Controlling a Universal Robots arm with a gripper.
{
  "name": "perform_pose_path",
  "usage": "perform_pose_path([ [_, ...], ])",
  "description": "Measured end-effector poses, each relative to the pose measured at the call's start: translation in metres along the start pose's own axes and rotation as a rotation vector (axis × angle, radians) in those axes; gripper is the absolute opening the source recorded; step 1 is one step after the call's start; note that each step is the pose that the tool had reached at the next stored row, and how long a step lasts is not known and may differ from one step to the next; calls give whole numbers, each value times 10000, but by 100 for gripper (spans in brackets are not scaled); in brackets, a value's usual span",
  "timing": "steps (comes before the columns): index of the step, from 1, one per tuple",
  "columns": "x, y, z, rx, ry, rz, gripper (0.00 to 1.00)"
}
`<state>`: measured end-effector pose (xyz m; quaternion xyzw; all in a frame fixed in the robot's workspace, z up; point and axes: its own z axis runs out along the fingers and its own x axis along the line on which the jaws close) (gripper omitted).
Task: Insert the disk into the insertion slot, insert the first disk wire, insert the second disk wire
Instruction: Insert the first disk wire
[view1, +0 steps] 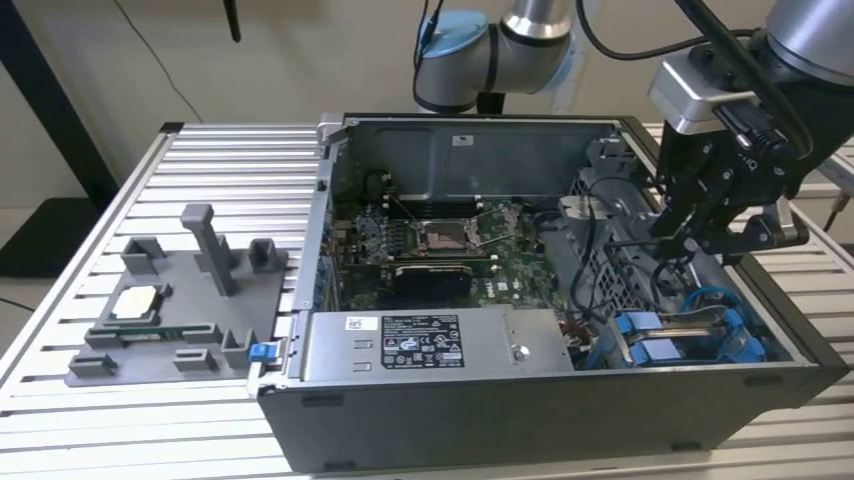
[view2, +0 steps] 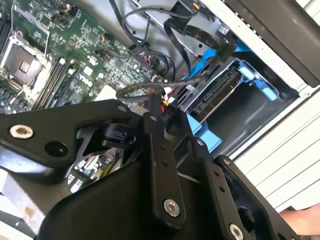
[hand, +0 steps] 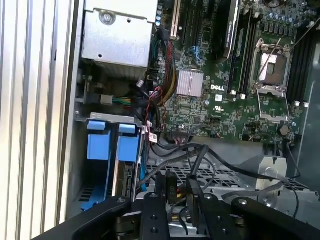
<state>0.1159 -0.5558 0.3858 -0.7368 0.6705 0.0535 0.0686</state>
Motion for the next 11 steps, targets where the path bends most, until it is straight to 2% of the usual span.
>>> perform_pose_path([
  [5,3,9,5,26,1,-7,100],
  [6,2,16,7,37,2,-9,0],
  [11,2,38,14,82,8,-18,0],
])
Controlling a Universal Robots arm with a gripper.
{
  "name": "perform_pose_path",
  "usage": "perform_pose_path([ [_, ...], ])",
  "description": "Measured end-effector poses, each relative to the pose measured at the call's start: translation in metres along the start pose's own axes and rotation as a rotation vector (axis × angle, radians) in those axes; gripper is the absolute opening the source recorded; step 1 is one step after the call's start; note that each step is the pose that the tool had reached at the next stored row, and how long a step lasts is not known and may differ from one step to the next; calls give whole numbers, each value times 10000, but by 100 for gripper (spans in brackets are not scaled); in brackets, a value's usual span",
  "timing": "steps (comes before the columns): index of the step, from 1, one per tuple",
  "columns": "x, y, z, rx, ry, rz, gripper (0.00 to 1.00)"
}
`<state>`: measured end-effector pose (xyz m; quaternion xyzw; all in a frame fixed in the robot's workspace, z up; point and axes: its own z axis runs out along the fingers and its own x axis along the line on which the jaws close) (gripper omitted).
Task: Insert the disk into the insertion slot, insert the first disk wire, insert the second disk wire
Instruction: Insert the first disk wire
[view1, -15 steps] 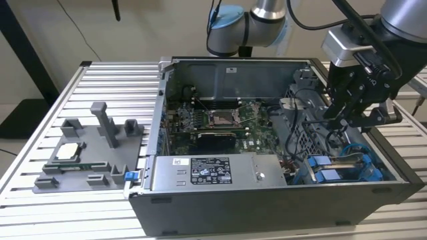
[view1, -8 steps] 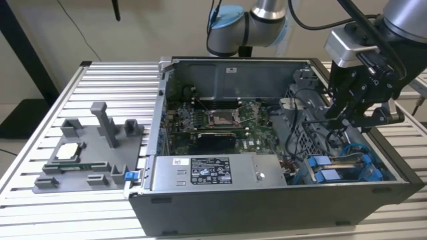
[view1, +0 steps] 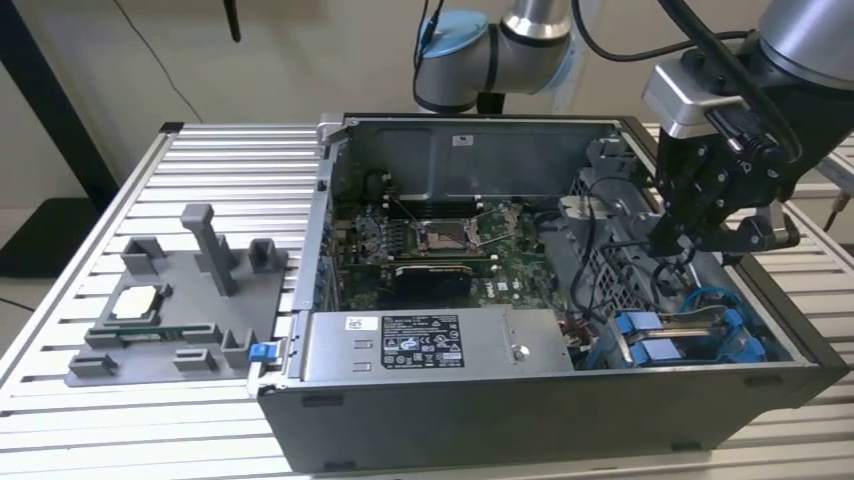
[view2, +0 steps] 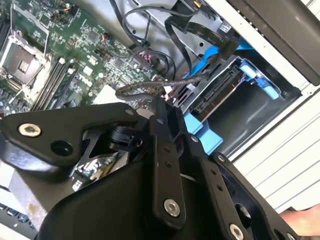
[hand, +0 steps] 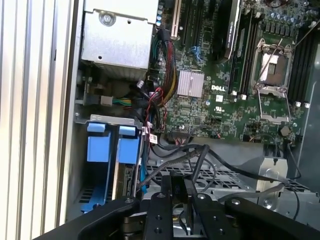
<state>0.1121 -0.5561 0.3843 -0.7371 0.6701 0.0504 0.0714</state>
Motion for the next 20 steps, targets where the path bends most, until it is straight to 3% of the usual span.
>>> perform_pose_path([
  [11,4,-22,11,-4,80,-2,0],
  [20,16,-117,30,-75,200,7,0],
])
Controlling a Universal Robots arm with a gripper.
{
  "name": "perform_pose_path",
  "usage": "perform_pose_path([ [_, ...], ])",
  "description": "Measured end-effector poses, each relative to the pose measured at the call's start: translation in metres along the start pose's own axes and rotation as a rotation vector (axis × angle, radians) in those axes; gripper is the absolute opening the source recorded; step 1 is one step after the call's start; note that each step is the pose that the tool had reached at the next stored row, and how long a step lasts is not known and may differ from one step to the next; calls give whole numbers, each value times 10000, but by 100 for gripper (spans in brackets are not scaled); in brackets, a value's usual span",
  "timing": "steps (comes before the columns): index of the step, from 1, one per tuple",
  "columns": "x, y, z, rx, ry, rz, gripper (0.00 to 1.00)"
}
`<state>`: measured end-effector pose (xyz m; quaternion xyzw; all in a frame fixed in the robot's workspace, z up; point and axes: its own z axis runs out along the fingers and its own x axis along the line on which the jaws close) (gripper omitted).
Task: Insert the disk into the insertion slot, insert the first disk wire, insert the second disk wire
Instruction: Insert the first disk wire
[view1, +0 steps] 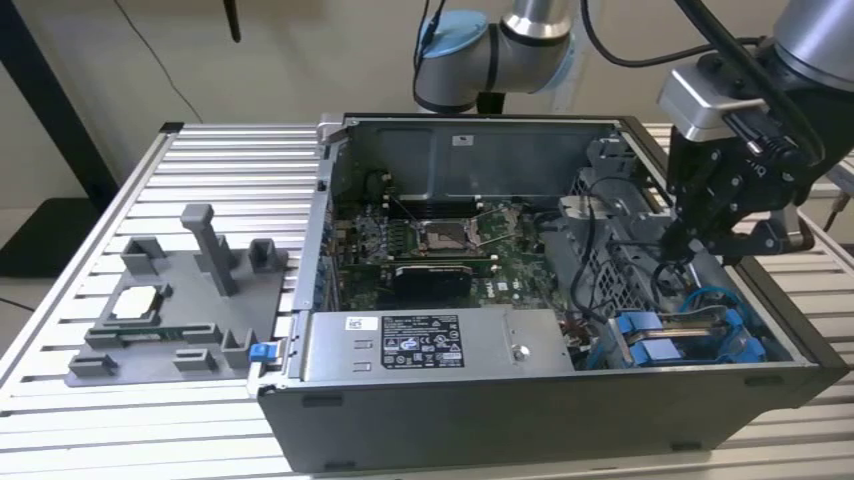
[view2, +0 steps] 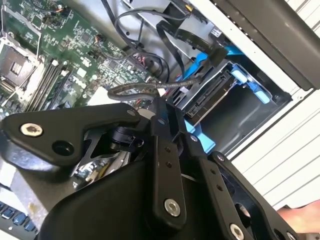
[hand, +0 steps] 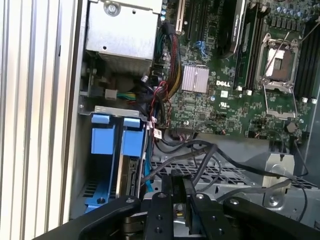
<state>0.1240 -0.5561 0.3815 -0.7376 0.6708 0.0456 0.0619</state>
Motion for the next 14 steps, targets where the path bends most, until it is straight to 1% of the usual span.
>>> perform_pose_path([
  [5,26,-67,12,-89,62,11,0],
  [14,151,-76,3,-95,114,39,0],
])
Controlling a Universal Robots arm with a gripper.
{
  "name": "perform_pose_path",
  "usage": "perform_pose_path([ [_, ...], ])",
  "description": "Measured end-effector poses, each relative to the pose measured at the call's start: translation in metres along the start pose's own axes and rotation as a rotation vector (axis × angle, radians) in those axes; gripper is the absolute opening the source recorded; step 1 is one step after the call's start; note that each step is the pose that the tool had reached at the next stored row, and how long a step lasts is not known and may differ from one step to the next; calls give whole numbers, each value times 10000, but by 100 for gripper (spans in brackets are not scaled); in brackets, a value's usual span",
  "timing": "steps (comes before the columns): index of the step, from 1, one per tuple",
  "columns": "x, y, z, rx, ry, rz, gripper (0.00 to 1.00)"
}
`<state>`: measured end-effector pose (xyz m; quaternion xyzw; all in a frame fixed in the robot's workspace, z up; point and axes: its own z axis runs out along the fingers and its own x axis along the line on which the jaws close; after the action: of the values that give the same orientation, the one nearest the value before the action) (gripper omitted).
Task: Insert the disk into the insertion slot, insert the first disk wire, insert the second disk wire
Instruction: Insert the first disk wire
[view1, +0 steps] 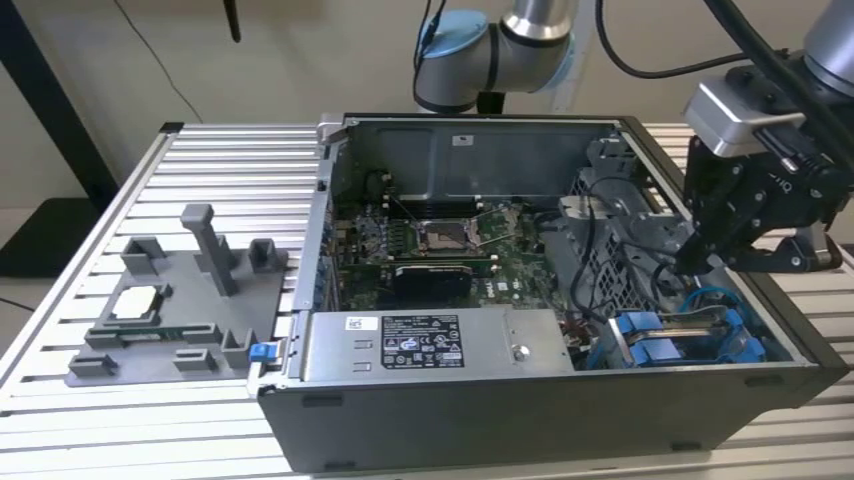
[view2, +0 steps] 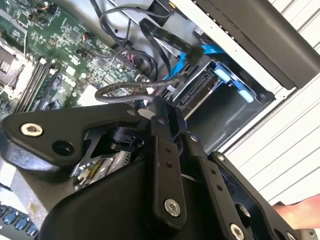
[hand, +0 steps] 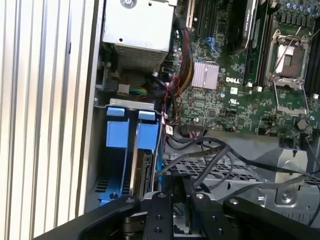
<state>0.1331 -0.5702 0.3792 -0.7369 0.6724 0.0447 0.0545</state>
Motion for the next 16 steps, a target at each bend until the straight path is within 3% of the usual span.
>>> perform_pose_path([
  [9,144,5,-12,1,40,31,0],
  [16,149,6,-9,-1,57,33,0],
])
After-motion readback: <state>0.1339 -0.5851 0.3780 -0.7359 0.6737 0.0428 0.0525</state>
